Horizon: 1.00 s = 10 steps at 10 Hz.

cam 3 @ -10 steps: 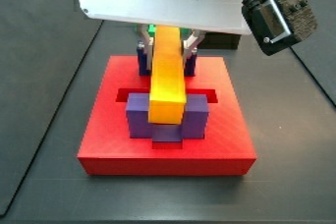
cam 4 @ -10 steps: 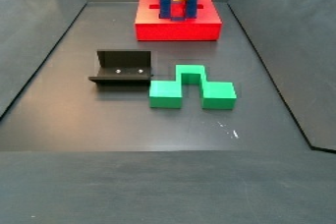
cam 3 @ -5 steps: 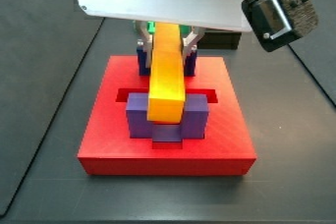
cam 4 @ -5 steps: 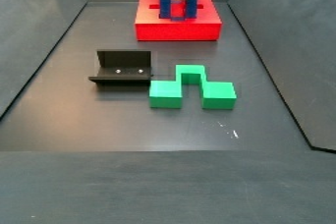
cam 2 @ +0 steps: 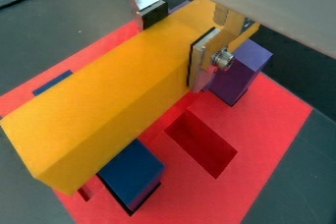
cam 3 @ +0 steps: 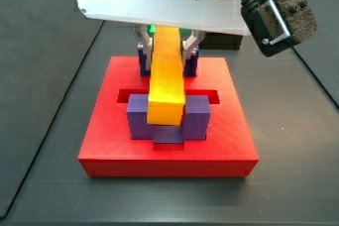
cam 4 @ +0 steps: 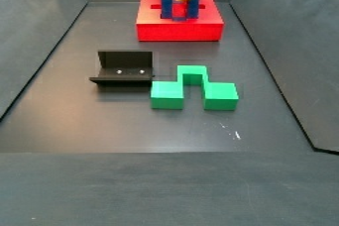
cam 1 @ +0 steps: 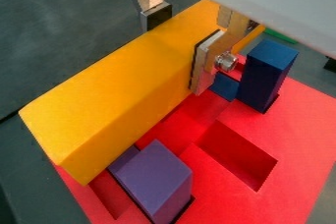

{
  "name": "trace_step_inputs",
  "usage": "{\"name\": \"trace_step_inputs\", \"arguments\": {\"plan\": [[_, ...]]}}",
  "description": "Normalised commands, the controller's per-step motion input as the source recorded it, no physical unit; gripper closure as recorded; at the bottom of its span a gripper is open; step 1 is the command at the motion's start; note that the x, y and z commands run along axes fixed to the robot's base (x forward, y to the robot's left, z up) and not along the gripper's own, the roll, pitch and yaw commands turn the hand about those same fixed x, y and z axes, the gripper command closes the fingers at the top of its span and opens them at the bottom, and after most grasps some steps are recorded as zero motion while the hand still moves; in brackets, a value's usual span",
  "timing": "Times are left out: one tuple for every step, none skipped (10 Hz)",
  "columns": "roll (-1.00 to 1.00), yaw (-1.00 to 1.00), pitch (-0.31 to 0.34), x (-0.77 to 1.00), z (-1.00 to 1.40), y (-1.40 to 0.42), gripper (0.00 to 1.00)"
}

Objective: Pick up the yellow object. Move up. Move to above the board. Insert the yellow object.
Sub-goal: Insert the yellow object.

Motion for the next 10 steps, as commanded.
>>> {"name": "trace_step_inputs", "arguments": {"plan": [[0.13, 0.02, 0.003, 0.06, -0.22, -0.01, 1.00], [0.20, 0.16, 0.019, 0.07, -0.17, 0.00, 1.00], [0.18, 0.18, 0.030, 0.15, -0.07, 0.00, 1.00], [0.18, 0.14, 0.050, 0.24, -0.04, -0.02, 1.00], [0.20, 0.13, 0.070, 0.27, -0.06, 0.00, 1.00], [0.14, 0.07, 0.056, 0.17, -0.05, -0.03, 1.00], [0.08, 0.00, 0.029, 0.06, -0.03, -0.07, 1.00], [0.05, -0.01, 0.004, 0.00, -0.02, -0.07, 1.00], [0.03, -0.05, 0.000, 0.00, -0.08, -0.07, 1.00], [0.00, -0.13, 0.000, 0.00, -0.16, -0.08, 1.00]]}}
